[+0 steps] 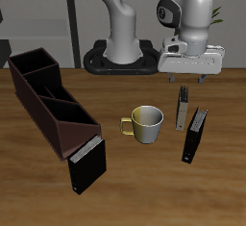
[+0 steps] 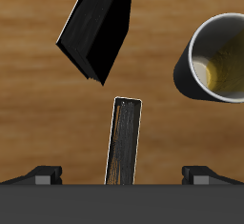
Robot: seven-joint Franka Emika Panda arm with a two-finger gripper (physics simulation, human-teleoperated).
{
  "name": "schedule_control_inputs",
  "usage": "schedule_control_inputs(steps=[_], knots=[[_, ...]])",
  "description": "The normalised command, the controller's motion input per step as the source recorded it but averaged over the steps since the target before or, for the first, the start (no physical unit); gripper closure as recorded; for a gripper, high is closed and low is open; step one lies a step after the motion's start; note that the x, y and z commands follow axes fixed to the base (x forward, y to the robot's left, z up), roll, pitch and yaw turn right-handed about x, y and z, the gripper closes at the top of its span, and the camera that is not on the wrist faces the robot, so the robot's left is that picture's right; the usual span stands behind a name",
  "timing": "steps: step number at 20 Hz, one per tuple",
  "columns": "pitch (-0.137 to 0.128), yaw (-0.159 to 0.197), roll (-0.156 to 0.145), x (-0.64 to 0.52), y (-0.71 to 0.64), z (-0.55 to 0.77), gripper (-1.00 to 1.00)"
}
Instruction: Place the yellow book into the right desk caddy's back compartment
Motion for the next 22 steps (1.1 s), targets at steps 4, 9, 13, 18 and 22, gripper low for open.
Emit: schedule_control_inputs(steps=[4,9,13,18,22], knots=[[0.062,0.02,-0.001,0.11,-0.02,-0.36,-1.0],[0.03,0.003,0.015,-0.02,-0.01,-0.21,-1.0],[0.042,0.014,0.031,0.0,0.07,-0.26,-1.0],[0.054,-0.007,0.071,-0.02,0.16,-0.31,1.0],[0.008,0.004,0.027,0.01,0.05,-0.09,1.0]])
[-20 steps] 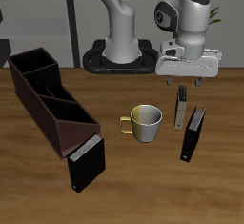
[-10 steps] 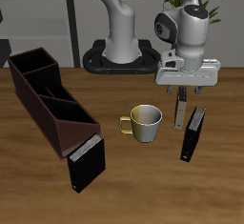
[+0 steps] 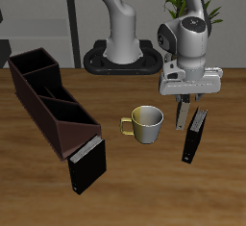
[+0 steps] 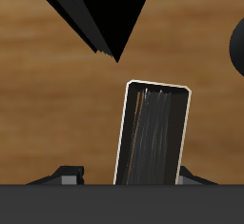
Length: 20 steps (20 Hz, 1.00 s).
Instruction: Place the yellow book into the right desk caddy's back compartment
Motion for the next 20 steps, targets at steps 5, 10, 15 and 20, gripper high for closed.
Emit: schedule_control_inputs(steps=[5,10,15,20], knots=[[0.0,-0.004,0.006,0.03,-0.02,0.02,1.0],[-0.019,-0.006,0.022,0.01,0.02,0.16,1.0],[-0.054,0.02,0.035,-0.09,0.03,0.36,1.0],[-0.069,-0.008,0.051,-0.2,-0.08,0.46,1.0]])
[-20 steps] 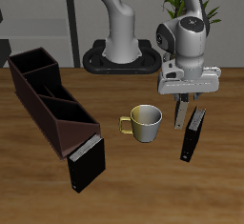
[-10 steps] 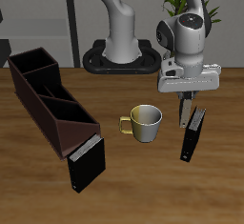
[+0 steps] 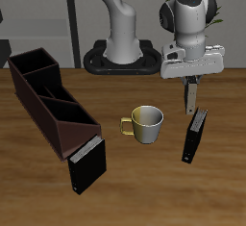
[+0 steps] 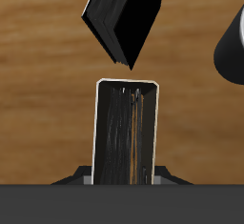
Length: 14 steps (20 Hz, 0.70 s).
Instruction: Place the yellow book into the right desk caddy's back compartment
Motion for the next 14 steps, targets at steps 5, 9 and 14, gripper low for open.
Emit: schedule_control_inputs(steps=[5,9,14], knots=[[-0.03,-0.052,-0.004,-0.1,-0.23,0.38,1.0],[0.014,-0.123,0.003,-0.09,-0.42,0.51,1.0],[-0.036,-0.087,-0.014,-0.16,-0.44,0.51,1.0]])
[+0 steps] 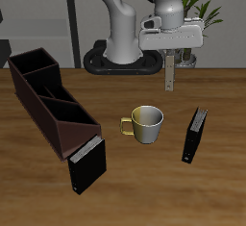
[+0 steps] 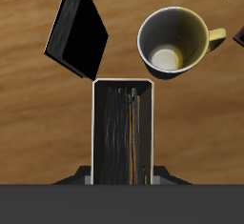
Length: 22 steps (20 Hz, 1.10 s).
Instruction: Place the yellow book into the right desk caddy's back compartment
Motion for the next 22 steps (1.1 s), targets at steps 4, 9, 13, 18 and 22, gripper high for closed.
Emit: schedule_control_inputs(steps=[4,9,13,18,22], knots=[[-0.014,-0.032,0.002,-0.07,-0.36,0.29,1.0],[-0.032,-0.02,-0.054,-0.04,-0.41,0.26,1.0],[-0.03,-0.043,-0.062,0.01,-0.33,0.18,1.0],[0.009,0.03,-0.018,0.06,-0.25,0.09,1.0],[0.016,0.107,0.0,0.04,-0.26,0.0,1.0]])
